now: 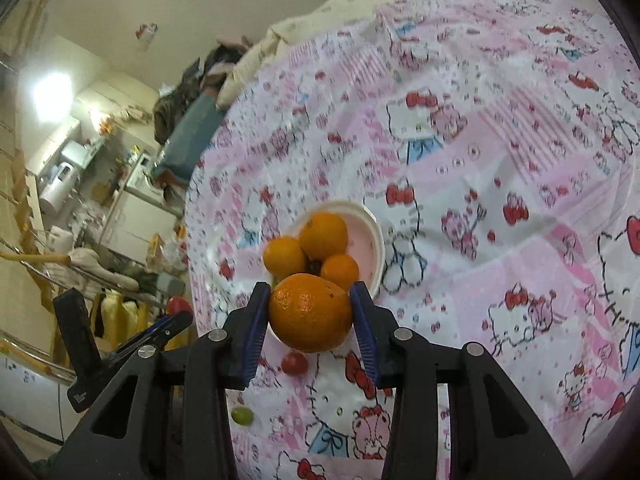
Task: Organize fruits
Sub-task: 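Carry the mandarin and the red tomato over the plate with both grippers, then lower the mandarin and tomato onto the plate and open both grippers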
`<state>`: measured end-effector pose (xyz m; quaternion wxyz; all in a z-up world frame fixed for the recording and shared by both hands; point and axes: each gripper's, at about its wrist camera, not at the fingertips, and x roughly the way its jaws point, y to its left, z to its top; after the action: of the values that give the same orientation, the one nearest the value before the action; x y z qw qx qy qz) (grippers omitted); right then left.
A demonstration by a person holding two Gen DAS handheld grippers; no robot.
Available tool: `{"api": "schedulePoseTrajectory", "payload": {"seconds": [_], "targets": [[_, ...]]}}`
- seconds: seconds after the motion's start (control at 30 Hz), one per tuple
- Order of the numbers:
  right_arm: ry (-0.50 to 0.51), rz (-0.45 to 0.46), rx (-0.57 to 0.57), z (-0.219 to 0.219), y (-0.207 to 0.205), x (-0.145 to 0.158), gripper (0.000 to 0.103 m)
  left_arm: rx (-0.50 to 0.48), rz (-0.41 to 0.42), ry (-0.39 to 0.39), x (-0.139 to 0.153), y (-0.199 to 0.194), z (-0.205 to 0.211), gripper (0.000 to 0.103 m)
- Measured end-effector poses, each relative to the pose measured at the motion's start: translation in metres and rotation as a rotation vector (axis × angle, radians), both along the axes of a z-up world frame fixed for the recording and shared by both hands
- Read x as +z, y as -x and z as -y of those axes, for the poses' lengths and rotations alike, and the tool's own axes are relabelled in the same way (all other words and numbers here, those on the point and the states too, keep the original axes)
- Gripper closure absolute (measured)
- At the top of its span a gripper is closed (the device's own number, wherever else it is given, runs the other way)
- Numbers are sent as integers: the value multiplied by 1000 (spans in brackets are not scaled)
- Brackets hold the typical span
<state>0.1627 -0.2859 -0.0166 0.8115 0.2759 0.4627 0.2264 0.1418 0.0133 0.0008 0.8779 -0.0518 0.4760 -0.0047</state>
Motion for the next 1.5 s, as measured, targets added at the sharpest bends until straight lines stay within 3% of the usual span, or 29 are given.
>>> {"api": "schedulePoseTrajectory", "payload": {"seconds": [0.4, 0.9, 1.2, 1.5], "targets": [[30, 48, 3, 3, -24, 12, 60, -82, 17, -21, 12, -38, 26, 76], [114, -44, 74, -16, -64, -22, 60, -137, -29, -18, -22, -77, 51, 76], [110, -154, 131, -33, -91, -59, 60, -144, -81, -17, -43, -79, 48, 76], [178, -191, 175, -54, -104, -84, 58, -147, -127, -14, -58, -81, 49, 76]]}}
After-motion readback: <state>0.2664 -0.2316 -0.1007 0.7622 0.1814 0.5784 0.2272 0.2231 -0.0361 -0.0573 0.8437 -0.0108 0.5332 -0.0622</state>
